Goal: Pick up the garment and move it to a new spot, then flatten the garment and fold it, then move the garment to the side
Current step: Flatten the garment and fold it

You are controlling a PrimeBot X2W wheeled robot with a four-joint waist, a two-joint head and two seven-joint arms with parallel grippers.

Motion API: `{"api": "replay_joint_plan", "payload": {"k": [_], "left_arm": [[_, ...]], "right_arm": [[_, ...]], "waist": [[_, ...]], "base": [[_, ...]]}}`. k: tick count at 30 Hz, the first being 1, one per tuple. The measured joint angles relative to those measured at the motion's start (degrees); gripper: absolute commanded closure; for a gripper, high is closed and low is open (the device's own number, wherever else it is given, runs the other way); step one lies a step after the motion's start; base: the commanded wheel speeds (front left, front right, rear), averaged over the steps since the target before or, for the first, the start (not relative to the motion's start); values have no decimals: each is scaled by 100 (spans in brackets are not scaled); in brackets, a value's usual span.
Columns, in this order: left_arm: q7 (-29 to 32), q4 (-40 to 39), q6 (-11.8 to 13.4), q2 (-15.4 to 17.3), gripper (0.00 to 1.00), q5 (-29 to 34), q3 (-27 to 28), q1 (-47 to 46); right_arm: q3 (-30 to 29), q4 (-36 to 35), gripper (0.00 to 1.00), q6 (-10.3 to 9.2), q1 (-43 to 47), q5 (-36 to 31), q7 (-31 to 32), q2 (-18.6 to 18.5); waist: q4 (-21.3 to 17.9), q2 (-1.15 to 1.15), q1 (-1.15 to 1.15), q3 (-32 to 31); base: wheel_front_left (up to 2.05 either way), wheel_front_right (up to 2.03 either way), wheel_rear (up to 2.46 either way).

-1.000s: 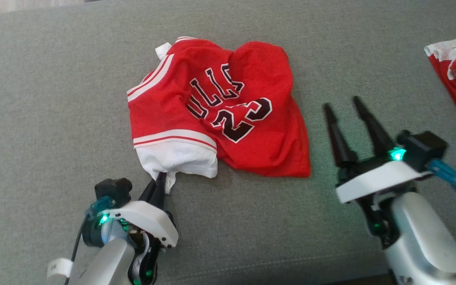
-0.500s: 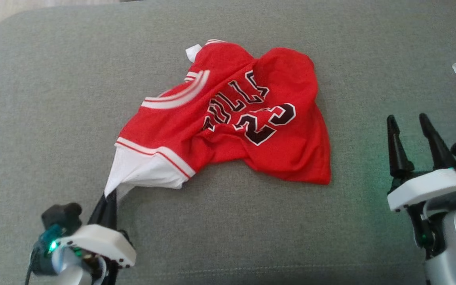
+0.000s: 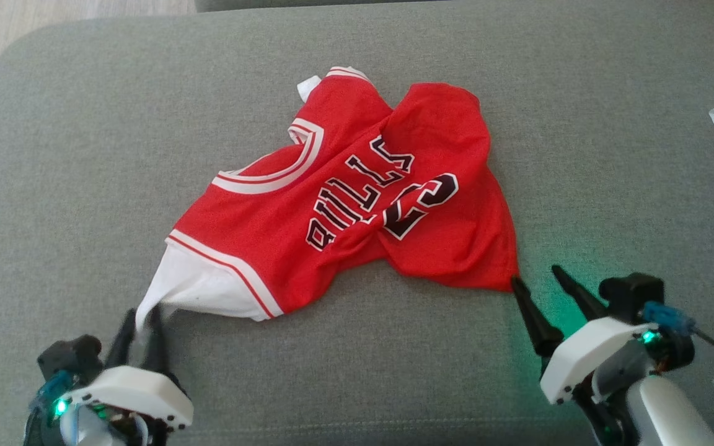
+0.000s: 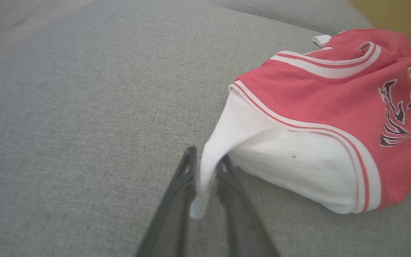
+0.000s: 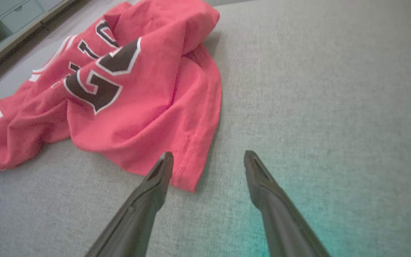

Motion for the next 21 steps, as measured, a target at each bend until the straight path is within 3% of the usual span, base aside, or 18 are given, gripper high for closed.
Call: {"api": "replay_joint_plan", "payload": {"k": [8, 13, 16, 18, 21], "left_arm": [[-153, -100, -2, -111, 0, 87, 18, -4], [-194, -424, 0, -138, 0, 205, 29, -2], [-200, -593, 31, -141, 0, 264, 27, 1], [-200, -668, 43, -142, 0, 275, 27, 11], [-201, -809, 47, -144, 0, 304, 27, 32]], "right_arm": [[168, 1004, 2, 0, -219, -183, -280, 207], [246, 1611, 53, 0, -672, -255, -535, 355], [265, 1876, 77, 0, -788, -255, -695, 360], [254, 1979, 100, 0, -848, -261, -782, 359], [131, 2034, 100, 0, -859, -345, -927, 327]], "waist": [[84, 0, 0, -53], [183, 0, 0, -93], [224, 0, 0, -108], [228, 0, 0, -112], [201, 0, 0, -120]], "base": [[0, 0, 0], [0, 0, 0], [0, 0, 0], [0, 0, 0], [0, 0, 0]]}}
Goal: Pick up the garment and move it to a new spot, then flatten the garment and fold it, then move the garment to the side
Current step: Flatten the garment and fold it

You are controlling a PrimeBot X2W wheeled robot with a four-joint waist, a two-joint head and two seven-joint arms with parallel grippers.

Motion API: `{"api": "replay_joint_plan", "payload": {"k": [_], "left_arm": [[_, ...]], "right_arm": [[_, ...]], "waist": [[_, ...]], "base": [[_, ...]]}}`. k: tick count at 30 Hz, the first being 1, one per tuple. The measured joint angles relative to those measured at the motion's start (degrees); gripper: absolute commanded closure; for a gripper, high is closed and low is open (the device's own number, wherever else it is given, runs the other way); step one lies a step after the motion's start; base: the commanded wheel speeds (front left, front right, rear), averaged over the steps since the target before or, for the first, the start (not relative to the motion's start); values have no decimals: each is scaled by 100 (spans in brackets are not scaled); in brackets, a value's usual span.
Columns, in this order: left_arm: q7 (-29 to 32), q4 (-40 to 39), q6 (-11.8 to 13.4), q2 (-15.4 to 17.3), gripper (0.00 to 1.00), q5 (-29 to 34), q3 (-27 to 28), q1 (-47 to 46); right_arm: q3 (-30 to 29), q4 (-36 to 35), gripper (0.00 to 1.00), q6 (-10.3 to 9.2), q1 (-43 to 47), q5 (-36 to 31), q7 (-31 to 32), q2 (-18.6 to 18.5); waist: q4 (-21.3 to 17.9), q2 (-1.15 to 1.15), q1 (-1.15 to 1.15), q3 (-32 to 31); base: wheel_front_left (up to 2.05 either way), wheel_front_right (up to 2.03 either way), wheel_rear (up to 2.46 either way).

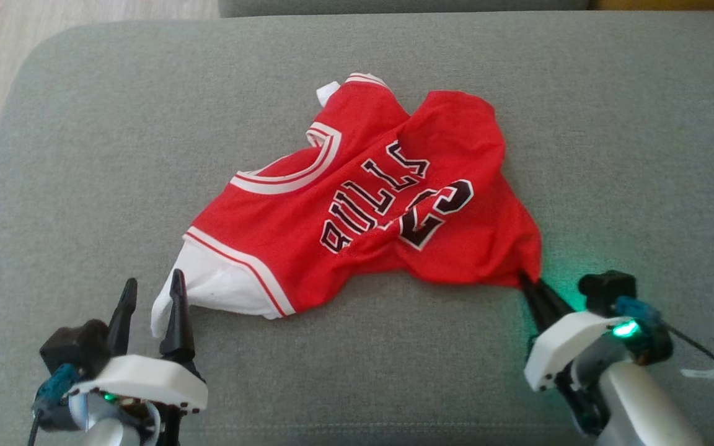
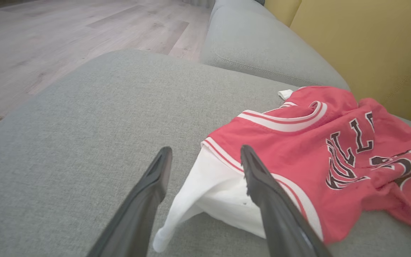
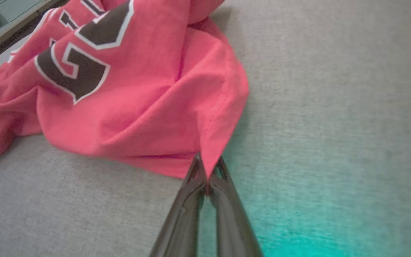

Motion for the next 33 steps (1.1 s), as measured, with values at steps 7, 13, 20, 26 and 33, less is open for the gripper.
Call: {"api": "replay_joint_plan", "payload": {"k": [7, 13, 20, 26, 33], "left_arm": [[0, -199, 3, -24, 0, 70, -42, 116], [0, -280, -3, -64, 0, 123, -111, 107], [0, -300, -3, -73, 0, 123, -181, 104], [0, -302, 3, -101, 0, 123, -200, 104], [0, -328, -5, -167, 0, 168, -264, 97]], "right_arm": [[-573, -177, 100, 0, 39, -315, 18, -389], [-849, -589, 58, 0, 239, -534, 252, -421], [-1263, -1154, 0, 0, 738, -614, 506, -446], [-1585, -2023, 0, 0, 854, -675, 688, -598], [-589, -2457, 0, 0, 430, -408, 1254, -731]], "waist": [[-209, 0, 0, -13], [-371, 0, 0, 3], [-432, 0, 0, 13], [-395, 0, 0, -44], [-234, 0, 0, -62]], "base": [[0, 0, 0], [0, 0, 0], [0, 0, 0], [0, 0, 0], [0, 0, 0]]}}
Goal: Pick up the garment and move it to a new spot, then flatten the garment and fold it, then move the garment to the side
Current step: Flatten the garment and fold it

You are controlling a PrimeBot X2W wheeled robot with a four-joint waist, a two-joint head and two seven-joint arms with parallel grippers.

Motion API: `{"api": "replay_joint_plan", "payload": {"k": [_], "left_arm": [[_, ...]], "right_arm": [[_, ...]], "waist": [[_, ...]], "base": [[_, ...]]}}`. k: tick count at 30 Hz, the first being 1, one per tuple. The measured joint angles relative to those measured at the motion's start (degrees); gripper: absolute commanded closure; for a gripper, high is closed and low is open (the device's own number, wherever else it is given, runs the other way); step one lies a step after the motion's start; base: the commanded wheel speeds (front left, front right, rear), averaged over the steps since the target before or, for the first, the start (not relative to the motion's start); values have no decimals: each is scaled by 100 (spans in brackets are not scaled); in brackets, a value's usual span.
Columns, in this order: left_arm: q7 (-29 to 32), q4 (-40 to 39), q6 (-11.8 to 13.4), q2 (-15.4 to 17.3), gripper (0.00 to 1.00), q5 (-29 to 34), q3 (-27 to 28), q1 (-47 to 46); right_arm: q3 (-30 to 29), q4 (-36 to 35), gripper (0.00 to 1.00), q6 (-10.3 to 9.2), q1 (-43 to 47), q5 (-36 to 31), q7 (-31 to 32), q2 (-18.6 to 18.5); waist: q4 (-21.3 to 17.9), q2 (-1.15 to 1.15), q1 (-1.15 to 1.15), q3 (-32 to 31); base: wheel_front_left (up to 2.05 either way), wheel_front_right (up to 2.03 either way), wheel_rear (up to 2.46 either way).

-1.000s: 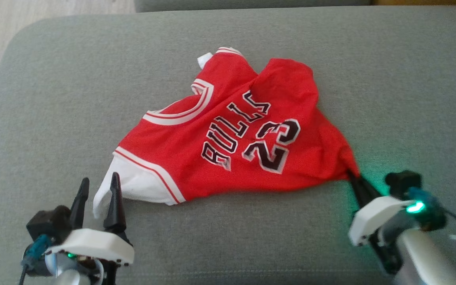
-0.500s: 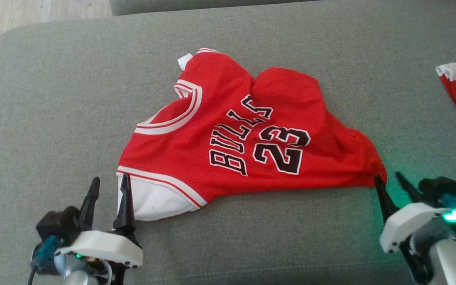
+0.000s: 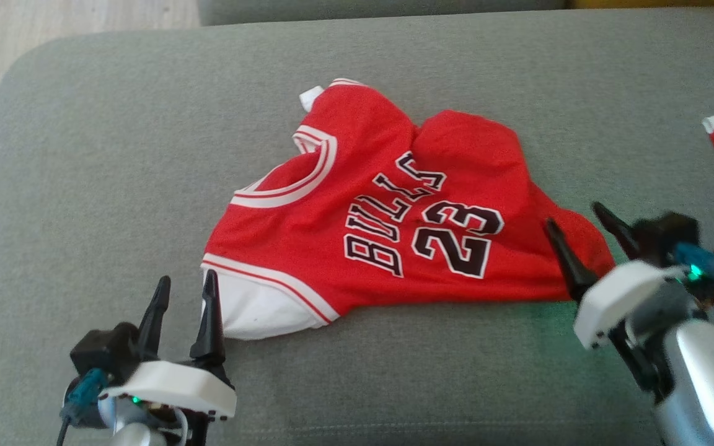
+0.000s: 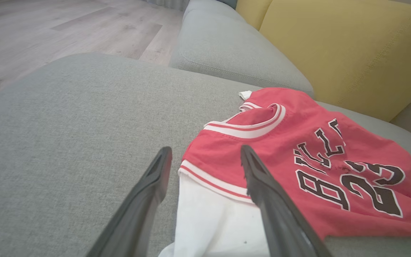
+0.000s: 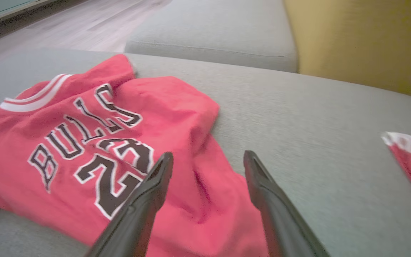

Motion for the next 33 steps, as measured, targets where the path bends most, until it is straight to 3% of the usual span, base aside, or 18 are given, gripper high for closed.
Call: {"api": "replay_joint_plan", "payload": {"k": [6, 12, 14, 16, 24, 33], "left_arm": [[-1, -23, -49, -52, 0, 12, -32, -23], [-1, -4, -58, -164, 0, 13, -79, -102], [-1, 8, -105, -180, 0, 48, -85, -142], [-1, 30, -107, -205, 0, 70, -86, -141], [-2, 62, -209, -331, 0, 149, -14, -140], [-2, 91, -318, -475, 0, 300, 51, -298]], "right_arm": [[726, 839, 0, 0, -940, 416, 321, -359], [1344, 2061, 0, 0, -1674, 900, 687, -399], [1500, 2365, 61, 0, -1801, 1081, 740, -424], [1634, 2611, 100, 0, -1927, 1192, 739, -510], [1805, 3571, 100, 0, -2878, 1293, 448, -690], [1445, 4812, 100, 0, -3964, 837, -196, -445]], "waist": [[270, 0, 0, 63], [594, 0, 0, 137], [706, 0, 0, 157], [817, 0, 0, 177], [1102, 0, 0, 258], [1226, 0, 0, 449]], "base": [[0, 0, 0], [0, 0, 0], [0, 0, 0], [0, 0, 0], [0, 0, 0], [0, 0, 0]]}}
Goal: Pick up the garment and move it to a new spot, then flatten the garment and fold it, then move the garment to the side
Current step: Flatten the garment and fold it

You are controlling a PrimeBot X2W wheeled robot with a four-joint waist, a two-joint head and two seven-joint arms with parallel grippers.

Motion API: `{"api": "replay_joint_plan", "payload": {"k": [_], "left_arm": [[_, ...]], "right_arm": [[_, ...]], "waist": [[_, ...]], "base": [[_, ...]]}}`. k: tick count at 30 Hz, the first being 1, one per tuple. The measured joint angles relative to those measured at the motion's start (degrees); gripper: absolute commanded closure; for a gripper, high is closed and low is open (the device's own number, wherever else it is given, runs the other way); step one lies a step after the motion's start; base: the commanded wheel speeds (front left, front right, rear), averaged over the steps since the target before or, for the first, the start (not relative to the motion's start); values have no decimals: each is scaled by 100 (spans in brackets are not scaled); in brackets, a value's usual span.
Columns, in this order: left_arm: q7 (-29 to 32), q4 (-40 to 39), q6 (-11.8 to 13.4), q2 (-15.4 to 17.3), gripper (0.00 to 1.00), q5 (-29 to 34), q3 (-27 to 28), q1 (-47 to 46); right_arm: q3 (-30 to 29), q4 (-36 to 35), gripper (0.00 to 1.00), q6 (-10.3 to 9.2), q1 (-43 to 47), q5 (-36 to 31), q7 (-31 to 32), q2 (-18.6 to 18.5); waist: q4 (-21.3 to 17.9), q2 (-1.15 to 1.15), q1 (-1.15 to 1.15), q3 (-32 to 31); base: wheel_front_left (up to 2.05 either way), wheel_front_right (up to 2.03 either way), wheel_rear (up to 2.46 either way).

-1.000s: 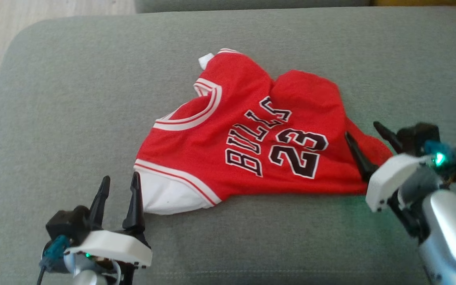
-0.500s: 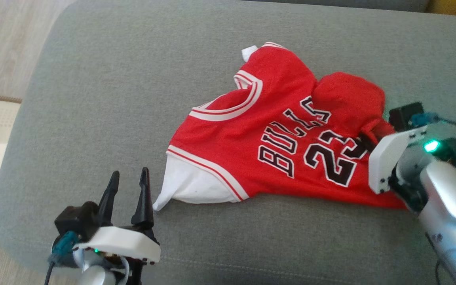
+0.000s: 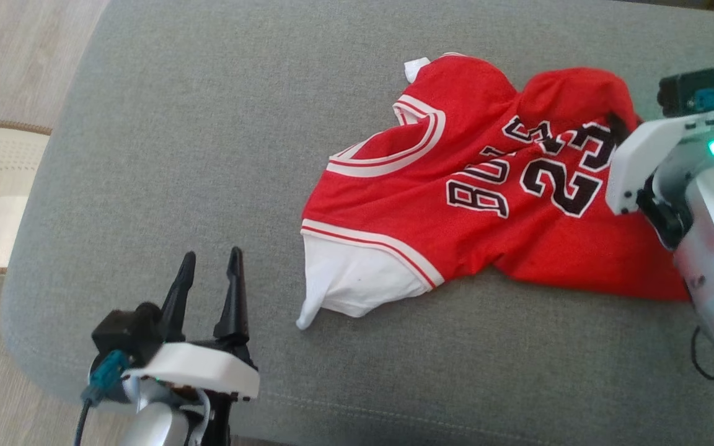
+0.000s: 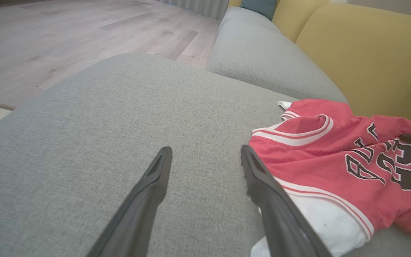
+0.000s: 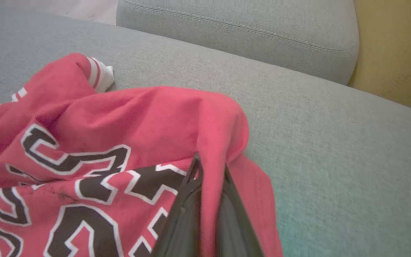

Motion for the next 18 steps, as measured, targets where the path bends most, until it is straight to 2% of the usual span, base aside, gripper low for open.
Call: {"api": "replay_joint_plan", "payload": {"k": [9, 18], "left_arm": [[0, 125, -146, -100, 0, 122, 8, -77], [-4, 246, -315, -224, 0, 257, -23, -236]], "right_arm": [[-548, 1155, 100, 0, -581, -555, -853, 290], [-1077, 1705, 100, 0, -1172, -1344, -1454, 359]], "waist": [[85, 0, 0, 49], [211, 0, 0, 128]], "base": [[0, 0, 0], [0, 0, 0]]}}
